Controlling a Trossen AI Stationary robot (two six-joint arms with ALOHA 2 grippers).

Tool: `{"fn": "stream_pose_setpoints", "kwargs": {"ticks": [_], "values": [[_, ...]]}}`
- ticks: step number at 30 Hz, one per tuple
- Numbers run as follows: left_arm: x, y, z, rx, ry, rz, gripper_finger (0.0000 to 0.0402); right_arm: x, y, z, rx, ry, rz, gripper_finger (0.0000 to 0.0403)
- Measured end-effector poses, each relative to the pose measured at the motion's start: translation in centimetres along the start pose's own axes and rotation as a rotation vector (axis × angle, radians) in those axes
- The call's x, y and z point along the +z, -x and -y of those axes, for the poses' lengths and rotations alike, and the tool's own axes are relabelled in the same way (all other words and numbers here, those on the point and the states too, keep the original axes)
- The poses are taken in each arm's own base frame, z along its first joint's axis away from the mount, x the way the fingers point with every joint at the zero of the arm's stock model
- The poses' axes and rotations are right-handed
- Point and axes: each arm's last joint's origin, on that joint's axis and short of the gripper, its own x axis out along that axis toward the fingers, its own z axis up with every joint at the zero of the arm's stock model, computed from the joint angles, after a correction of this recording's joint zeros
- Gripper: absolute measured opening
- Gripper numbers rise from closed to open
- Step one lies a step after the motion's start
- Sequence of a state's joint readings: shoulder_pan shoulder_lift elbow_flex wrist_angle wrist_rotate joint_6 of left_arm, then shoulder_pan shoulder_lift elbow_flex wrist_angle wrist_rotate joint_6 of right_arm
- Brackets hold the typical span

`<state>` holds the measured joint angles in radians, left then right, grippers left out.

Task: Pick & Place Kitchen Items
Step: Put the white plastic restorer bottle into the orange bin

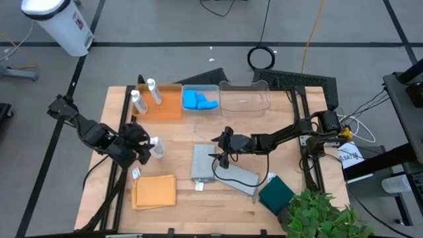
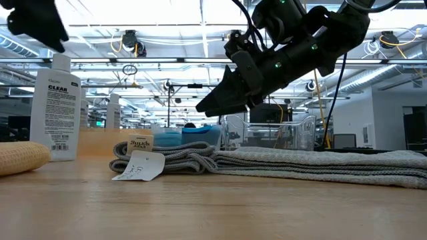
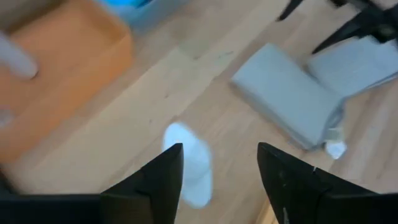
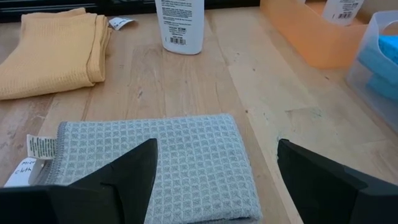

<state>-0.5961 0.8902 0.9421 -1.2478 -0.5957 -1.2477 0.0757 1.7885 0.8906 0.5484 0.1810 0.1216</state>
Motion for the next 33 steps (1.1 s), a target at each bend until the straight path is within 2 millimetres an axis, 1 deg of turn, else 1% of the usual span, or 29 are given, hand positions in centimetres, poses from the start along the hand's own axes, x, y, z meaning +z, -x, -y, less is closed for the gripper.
{"fn": "stream_pose_setpoints", "kwargs": {"ticks": [3, 7, 16, 19, 27, 33], "values": [[-0.14, 0.01, -0.35, 0.030, 0.022, -0.018, 0.0194, 0.00, 0.00, 0.00, 0.000, 0.001, 0.000, 0.0295], [-0.21, 0.02, -0.58, 0.051, 0.008, -0.025, 0.0184, 0.01, 0.00, 0.00, 0.000, 0.001, 0.001, 0.0295], [-0.34, 0.02, -0.76, 0.061, -0.049, -0.055, 0.0183, 0.01, 0.00, 0.00, 0.000, 0.002, 0.001, 0.0295], [-0.36, 0.03, -0.75, 0.057, -0.057, -0.064, 0.0193, 0.01, 0.00, 0.00, 0.000, 0.002, 0.002, 0.0295], [-0.39, 0.00, -0.75, 0.057, -0.064, -0.069, 0.0234, 0.01, 0.00, 0.00, 0.000, 0.002, 0.001, 0.0295], [-0.63, -0.23, -0.80, 0.067, -0.073, -0.090, 0.0248, 0.01, 0.00, 0.00, 0.000, 0.002, 0.002, 0.0295]]}}
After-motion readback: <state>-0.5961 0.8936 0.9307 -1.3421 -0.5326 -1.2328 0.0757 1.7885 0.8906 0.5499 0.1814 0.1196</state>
